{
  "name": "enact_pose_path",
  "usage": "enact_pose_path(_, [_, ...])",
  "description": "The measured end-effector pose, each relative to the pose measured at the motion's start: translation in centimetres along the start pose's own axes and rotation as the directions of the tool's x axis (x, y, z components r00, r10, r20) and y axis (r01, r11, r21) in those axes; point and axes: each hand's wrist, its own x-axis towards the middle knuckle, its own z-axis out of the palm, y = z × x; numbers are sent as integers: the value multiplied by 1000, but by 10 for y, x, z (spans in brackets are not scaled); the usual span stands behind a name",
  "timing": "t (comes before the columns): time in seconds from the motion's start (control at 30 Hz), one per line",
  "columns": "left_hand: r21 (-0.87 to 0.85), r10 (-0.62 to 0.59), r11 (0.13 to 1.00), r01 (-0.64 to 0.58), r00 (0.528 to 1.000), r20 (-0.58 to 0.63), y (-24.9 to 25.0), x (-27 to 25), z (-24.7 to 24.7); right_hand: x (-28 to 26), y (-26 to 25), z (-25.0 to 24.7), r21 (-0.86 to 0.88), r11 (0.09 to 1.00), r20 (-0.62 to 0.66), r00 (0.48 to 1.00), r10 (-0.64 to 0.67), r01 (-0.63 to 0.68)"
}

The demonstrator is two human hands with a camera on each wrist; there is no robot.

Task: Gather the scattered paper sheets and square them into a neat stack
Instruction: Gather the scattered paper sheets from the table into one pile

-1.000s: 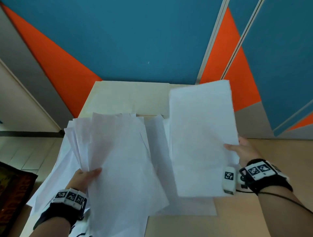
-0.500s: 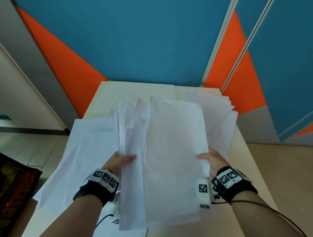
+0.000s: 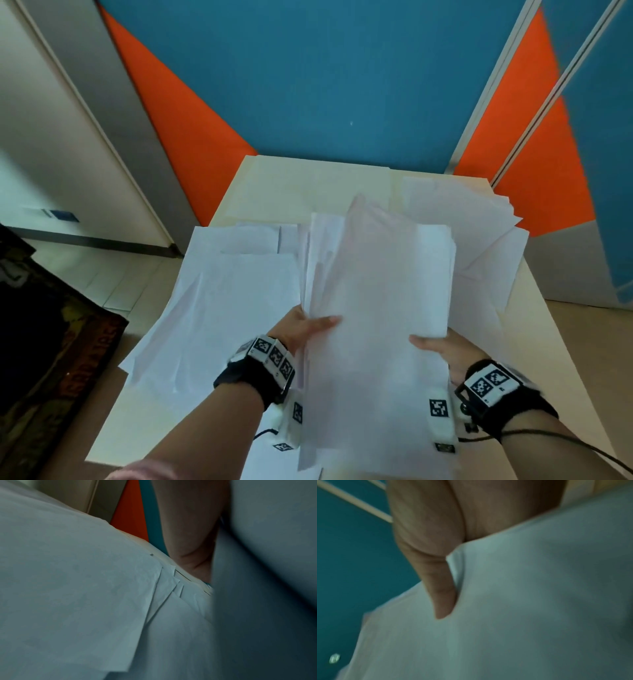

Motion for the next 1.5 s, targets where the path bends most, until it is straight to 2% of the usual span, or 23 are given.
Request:
enact_pose_path(0.07, [-11,3,1000,-4,998,-65,-6,7,-3,-4,-1,5,-12,1000,-74,997,-23,22])
enact_pose_path(0.13, [47,31,999,-21,976,-215,-9,8,-18,-3,0,0,-4,999,-129,990,-53,52])
enact_pose_path(0.17, [132,71,991,-28,939,-336,-10,7,-32,-7,-3,-1,14,997,-145,987,-68,70])
enact_pose_path(0.2, [240,109,971,7,878,-466,-11,3,-48,-8,-5,-6,32,996,-159,984,-79,85])
enact_pose_path(0.27, [373,138,914,160,742,-656,-16,-6,-84,-9,-7,-16,37,994,-188,978,-92,100])
enact_pose_path(0.33, [406,62,818,407,640,-766,-26,-14,-113,-9,-8,-24,55,990,-194,974,-119,132])
enact_pose_path(0.37, [403,-7,746,530,611,-791,-30,-18,-122,-10,-9,-27,44,989,-202,971,-130,142])
enact_pose_path(0.4, [392,-57,695,603,590,-805,-34,-20,-127,-12,-11,-25,8,989,-217,966,-141,146])
enact_pose_path(0.43, [370,-92,684,628,578,-811,-37,-21,-132,-12,-12,-24,6,988,-221,963,-151,157])
enact_pose_path(0.47, [342,-112,715,610,583,-805,-38,-21,-134,-13,-12,-22,9,988,-221,964,-148,154])
enact_pose_path(0.53, [328,-115,788,521,649,-752,-38,-15,-140,-13,-12,-18,24,988,-236,961,-142,152])
enact_pose_path(0.6, [406,-98,771,491,722,-685,-35,-14,-143,-11,-8,-19,28,993,-263,959,-105,116])
enact_pose_path(0.63, [431,-85,765,479,738,-670,-34,-14,-144,-13,-8,-17,11,994,-261,959,-106,113])
enact_pose_path(0.8, [480,-24,745,464,738,-675,-28,-20,-145,-22,-10,-11,12,992,-227,966,-122,128])
enact_pose_path(0.93, [549,32,744,380,801,-597,-22,-17,-131,-24,-11,-8,36,992,-210,971,-110,120])
enact_pose_path(1.03, [597,22,715,364,842,-539,-20,-13,-118,-25,-8,-7,21,993,-218,970,-111,118])
enact_pose_path(1.13, [541,-61,737,406,836,-545,-18,-14,-115,-27,-8,-11,9,992,-230,965,-124,129])
enact_pose_path(1.23, [604,-73,676,422,854,-515,-6,-20,-119,-35,-13,-12,-8,995,-277,956,-100,101])
enact_pose_path(1.37, [652,133,696,301,838,-529,18,-27,-124,-35,-12,-21,-37,995,-329,939,-95,87])
enact_pose_path(1.5, [581,246,799,156,796,-552,45,-34,-127,-36,-12,-29,-51,994,-371,922,-108,96])
